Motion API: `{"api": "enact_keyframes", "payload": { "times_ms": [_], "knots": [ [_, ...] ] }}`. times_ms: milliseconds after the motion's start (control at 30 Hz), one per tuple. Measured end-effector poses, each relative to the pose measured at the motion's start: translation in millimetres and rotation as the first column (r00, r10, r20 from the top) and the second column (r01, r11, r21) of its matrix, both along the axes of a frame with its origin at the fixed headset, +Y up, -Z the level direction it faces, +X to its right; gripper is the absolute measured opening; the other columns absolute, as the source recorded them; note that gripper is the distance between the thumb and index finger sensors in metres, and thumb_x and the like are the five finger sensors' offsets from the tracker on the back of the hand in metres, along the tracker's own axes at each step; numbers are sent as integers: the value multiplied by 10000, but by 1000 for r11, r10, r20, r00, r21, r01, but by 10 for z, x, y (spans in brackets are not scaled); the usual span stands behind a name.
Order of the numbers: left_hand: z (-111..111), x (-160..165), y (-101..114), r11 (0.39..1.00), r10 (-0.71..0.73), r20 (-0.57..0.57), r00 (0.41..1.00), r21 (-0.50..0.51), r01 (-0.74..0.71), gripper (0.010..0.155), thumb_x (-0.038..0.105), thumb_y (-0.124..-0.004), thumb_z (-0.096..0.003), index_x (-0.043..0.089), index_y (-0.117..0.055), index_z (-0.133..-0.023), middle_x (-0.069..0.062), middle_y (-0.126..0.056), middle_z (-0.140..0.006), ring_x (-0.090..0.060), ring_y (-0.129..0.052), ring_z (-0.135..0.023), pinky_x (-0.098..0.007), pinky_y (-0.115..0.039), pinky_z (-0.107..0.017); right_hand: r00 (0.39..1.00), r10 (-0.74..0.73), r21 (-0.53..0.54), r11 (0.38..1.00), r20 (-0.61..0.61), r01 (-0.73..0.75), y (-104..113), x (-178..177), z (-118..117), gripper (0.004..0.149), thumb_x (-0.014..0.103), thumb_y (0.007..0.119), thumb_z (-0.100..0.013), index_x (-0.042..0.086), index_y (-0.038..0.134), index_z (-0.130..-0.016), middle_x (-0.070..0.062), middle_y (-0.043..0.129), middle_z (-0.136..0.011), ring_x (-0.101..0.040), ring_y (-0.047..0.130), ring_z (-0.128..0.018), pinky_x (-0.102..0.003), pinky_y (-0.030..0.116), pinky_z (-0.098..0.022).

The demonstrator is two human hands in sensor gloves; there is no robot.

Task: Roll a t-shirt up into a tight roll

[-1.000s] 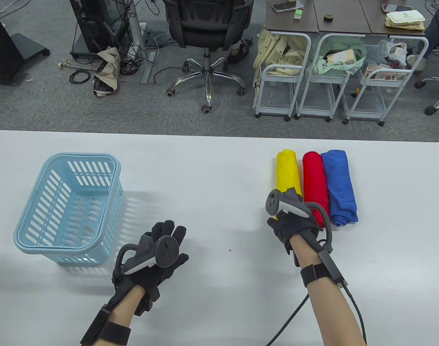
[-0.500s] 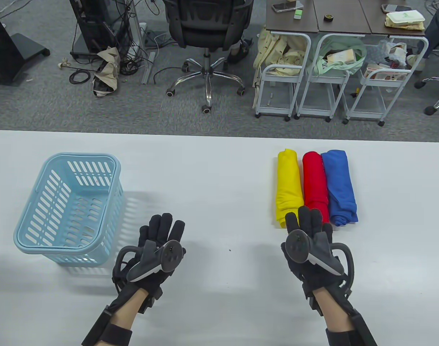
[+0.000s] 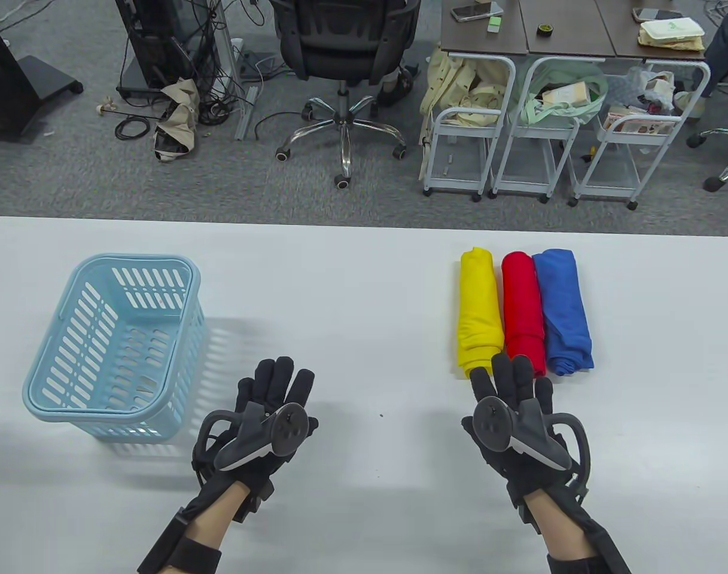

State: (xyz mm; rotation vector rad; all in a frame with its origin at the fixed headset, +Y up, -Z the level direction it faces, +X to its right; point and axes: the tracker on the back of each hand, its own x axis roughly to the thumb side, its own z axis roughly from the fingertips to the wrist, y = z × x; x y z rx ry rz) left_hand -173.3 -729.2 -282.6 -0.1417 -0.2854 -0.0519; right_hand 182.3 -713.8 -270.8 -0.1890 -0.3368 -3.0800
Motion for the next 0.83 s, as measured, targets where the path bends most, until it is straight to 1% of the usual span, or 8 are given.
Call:
{"api": "enact_keyframes", "payload": {
  "times_ms": [200, 533, 833],
  "knots": [
    [-28, -37, -41, 1000, -6, -11, 1000, -18, 6, 731, 601, -399, -543, 303, -145, -1161, -145, -104, -1248, -442, -209, -1145, -635, -345, -804, 1000, -5, -18, 1000, -6, 5, -4, -10, 9, 755, 545, 499, -603, 233, 94, -1158, -134, -94, -1155, -434, -151, -1030, -631, 58, -712],
    [-51, -86, -25, 1000, -1, -26, 1000, -16, 1, 732, 601, -399, -544, 302, -140, -1160, -146, -103, -1247, -443, -209, -1145, -636, -344, -804, 1000, -28, -32, 999, -4, 28, -26, 11, 4, 755, 547, 499, -600, 225, 111, -1162, -144, -75, -1158, -444, -129, -1034, -633, 81, -715],
    [-46, -70, -32, 1000, -12, -15, 1000, -18, 11, 734, 601, -409, -543, 303, -150, -1161, -145, -114, -1250, -443, -223, -1145, -636, -352, -803, 999, -32, -56, 998, -2, 32, -62, 10, -2, 756, 546, 505, -598, 219, 123, -1162, -148, -52, -1163, -452, -103, -1040, -634, 105, -720]
  ]
}}
